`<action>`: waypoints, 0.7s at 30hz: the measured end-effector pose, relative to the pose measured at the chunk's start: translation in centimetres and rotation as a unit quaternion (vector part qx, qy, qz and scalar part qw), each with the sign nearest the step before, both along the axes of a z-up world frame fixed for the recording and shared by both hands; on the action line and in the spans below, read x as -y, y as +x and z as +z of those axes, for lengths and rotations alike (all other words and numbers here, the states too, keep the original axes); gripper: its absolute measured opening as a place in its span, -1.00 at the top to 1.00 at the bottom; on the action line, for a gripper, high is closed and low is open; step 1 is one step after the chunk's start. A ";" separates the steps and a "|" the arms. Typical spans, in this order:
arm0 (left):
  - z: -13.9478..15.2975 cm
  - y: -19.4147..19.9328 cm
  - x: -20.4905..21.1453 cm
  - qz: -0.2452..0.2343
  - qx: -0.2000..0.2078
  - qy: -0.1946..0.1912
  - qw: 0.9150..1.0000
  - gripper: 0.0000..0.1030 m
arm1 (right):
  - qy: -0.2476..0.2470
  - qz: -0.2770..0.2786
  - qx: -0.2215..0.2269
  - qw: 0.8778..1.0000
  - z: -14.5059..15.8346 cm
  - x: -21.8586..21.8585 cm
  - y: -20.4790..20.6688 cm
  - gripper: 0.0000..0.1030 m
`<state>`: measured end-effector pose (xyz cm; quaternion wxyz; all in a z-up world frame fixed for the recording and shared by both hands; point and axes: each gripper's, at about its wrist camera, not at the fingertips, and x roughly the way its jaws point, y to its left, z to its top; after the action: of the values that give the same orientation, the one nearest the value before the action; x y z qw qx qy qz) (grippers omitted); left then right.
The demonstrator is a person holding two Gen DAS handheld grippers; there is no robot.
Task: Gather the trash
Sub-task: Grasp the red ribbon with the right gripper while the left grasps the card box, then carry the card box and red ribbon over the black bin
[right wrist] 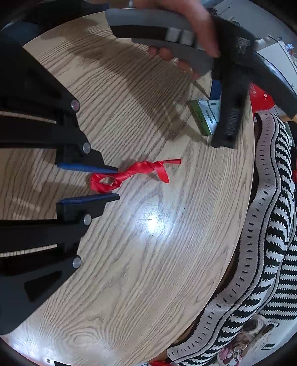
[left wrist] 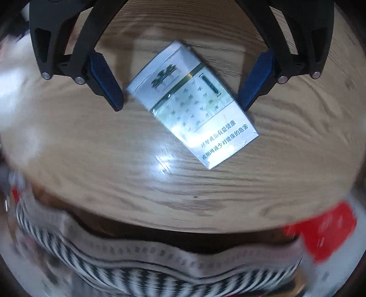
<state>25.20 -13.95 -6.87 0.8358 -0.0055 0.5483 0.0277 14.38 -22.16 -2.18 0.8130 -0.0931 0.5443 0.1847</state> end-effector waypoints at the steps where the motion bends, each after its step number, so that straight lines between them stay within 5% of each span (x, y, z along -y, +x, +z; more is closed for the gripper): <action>1: 0.3 -0.7 0.1 -0.023 0.015 0.000 1.000 -0.48 | -0.001 -0.003 0.001 1.000 0.0 0.0 0.1 0.65; 5: 0.7 -2.9 -0.5 -0.051 0.007 -0.010 0.999 -0.28 | 0.002 -0.034 0.017 0.999 -0.1 -0.1 -0.6 0.65; 13: 1.6 -8.3 -1.2 -0.078 -0.016 -0.047 0.996 -0.24 | 0.035 -0.097 0.032 0.994 0.9 1.1 -3.9 0.66; 21: 4.4 -13.8 -1.1 -0.110 0.003 -0.043 0.993 -0.24 | 0.026 -0.118 0.047 0.992 4.0 2.0 -8.8 0.66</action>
<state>11.36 -12.85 -2.50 0.8344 0.0185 0.5439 -0.0878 5.58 -24.15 1.80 0.8560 -0.0154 0.5076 0.0970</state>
